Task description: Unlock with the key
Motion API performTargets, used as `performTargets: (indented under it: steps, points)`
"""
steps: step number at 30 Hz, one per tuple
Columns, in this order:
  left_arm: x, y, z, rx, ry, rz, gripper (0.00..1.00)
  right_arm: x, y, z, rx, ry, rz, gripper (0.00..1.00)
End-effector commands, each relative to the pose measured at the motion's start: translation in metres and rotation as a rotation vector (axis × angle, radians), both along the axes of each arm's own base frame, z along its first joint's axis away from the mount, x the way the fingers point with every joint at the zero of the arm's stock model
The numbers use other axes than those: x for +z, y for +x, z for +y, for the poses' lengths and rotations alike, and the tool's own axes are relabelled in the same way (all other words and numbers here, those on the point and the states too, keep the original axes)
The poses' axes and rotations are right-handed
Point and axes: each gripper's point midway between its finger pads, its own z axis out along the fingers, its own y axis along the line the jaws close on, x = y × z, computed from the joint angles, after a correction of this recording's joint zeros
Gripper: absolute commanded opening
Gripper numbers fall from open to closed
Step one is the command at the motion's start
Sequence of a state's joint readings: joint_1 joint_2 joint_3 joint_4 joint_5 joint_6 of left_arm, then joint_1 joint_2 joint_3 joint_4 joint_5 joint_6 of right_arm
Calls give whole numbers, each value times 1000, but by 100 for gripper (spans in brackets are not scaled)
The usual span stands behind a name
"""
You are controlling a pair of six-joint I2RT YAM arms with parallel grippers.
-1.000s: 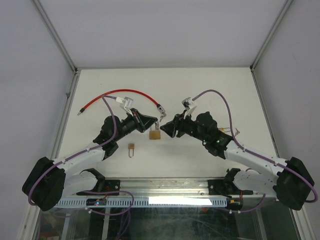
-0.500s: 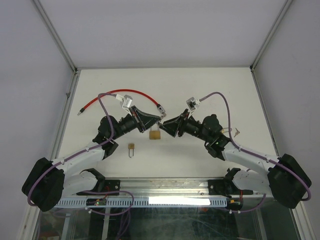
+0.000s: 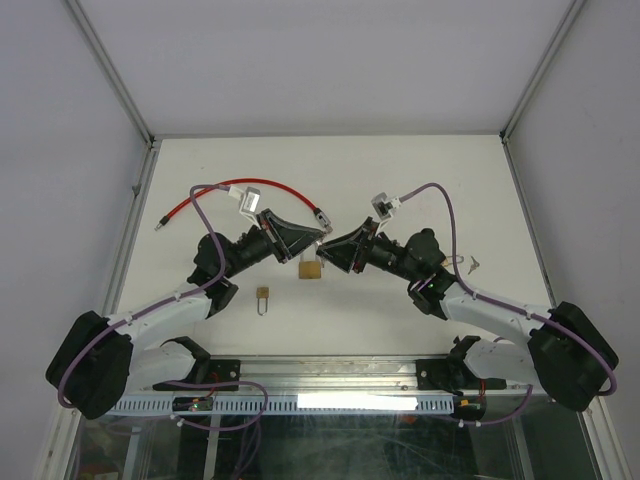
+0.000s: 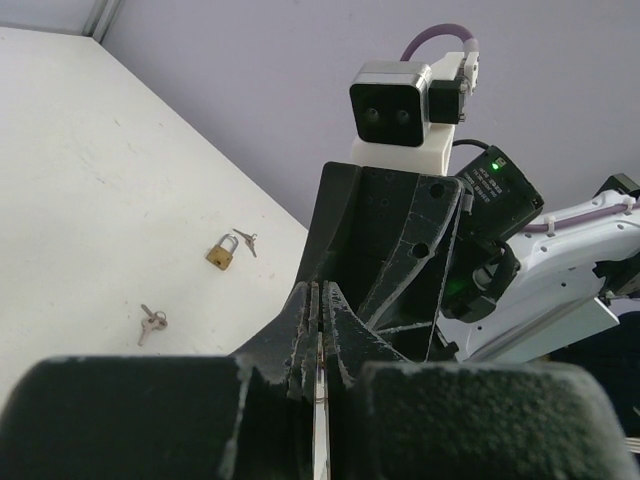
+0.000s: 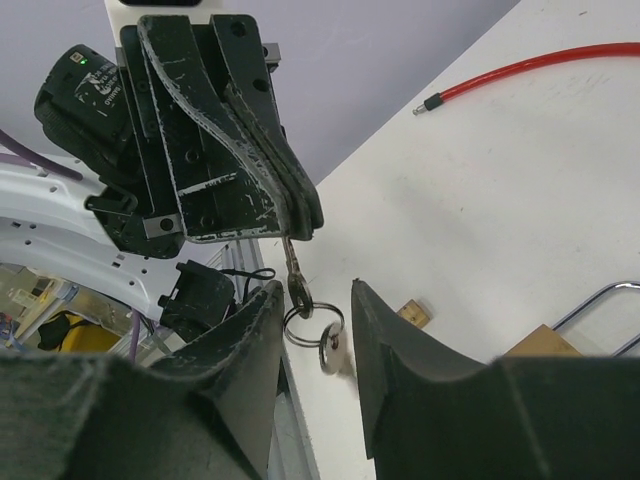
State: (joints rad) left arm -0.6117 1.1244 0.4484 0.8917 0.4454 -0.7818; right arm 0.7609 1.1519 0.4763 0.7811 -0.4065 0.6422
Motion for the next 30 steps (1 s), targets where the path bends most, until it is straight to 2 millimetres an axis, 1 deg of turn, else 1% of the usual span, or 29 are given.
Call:
performTargets:
  steps: [1,6,12,20,26,28,30]
  points:
    - [17,-5,0,-21,-58,-47,0,23,-4,0,19,76,-65,35]
    - [15,-3,0,-13,-61,-33,0,26,-5,-1,20,81,-72,34]
    - [13,-1,1,-2,-61,-25,0,26,-6,-2,22,89,-77,26]
    - [11,3,5,29,-85,10,0,25,-12,-1,54,94,-81,1]
    - [10,6,8,48,-103,39,0,20,-16,4,99,85,-68,1]
    - [12,6,8,45,-112,37,0,20,-19,6,117,90,-66,9]
    - [13,5,8,41,-118,35,0,20,-19,6,123,94,-62,15]
